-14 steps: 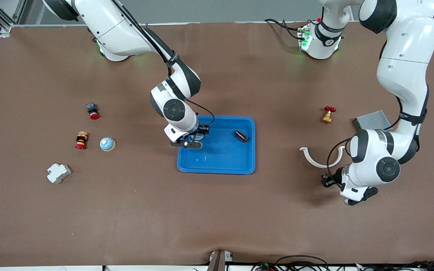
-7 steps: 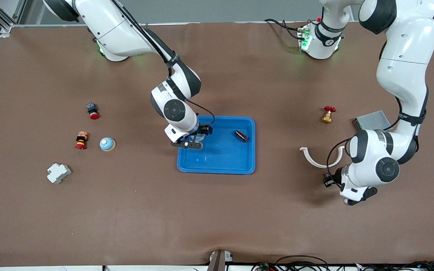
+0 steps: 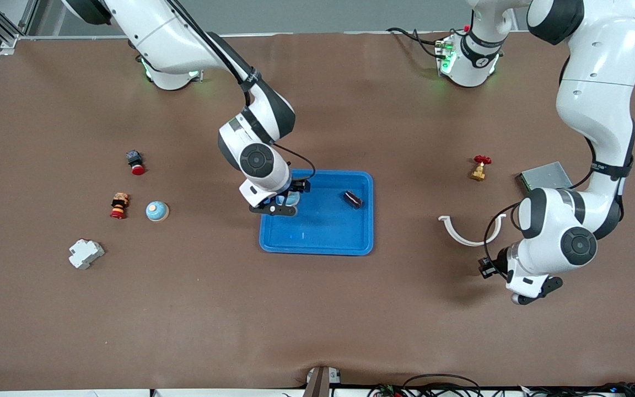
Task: Place electrolytic capacitor and blue bell in tray
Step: 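Lower the blue bell into the tray and open the right gripper, then carry the capacitor to the tray while the right gripper reaches the bell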
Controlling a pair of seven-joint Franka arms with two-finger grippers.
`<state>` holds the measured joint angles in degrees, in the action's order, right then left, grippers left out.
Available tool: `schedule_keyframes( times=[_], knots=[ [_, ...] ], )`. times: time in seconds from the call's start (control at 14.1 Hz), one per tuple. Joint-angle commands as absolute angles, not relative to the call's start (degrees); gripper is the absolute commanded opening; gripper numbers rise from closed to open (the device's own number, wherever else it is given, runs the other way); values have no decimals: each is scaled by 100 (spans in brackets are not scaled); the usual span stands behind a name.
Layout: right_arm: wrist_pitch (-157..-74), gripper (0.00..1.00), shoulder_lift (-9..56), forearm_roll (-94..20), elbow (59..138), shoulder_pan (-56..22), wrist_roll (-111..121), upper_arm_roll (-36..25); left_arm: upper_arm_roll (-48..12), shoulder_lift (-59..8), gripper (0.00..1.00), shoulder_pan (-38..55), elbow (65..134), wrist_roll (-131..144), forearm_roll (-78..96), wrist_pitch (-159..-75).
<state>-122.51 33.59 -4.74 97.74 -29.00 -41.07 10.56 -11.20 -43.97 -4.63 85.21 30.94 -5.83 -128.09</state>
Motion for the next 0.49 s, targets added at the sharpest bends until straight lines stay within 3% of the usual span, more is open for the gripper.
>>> schedule_keyframes(
  times=[0.0,0.42],
  knots=[
    [-11612,100,2858,-475,9844,-2699,-3676,1028,-1300,-4088,0,-510,8604,3260,-492,-12779],
    [-10381,100,1865,-292,10019,-1680,-1498,1011,-1687,-3595,0,-457,8552,3796,-431,-11839]
  ],
)
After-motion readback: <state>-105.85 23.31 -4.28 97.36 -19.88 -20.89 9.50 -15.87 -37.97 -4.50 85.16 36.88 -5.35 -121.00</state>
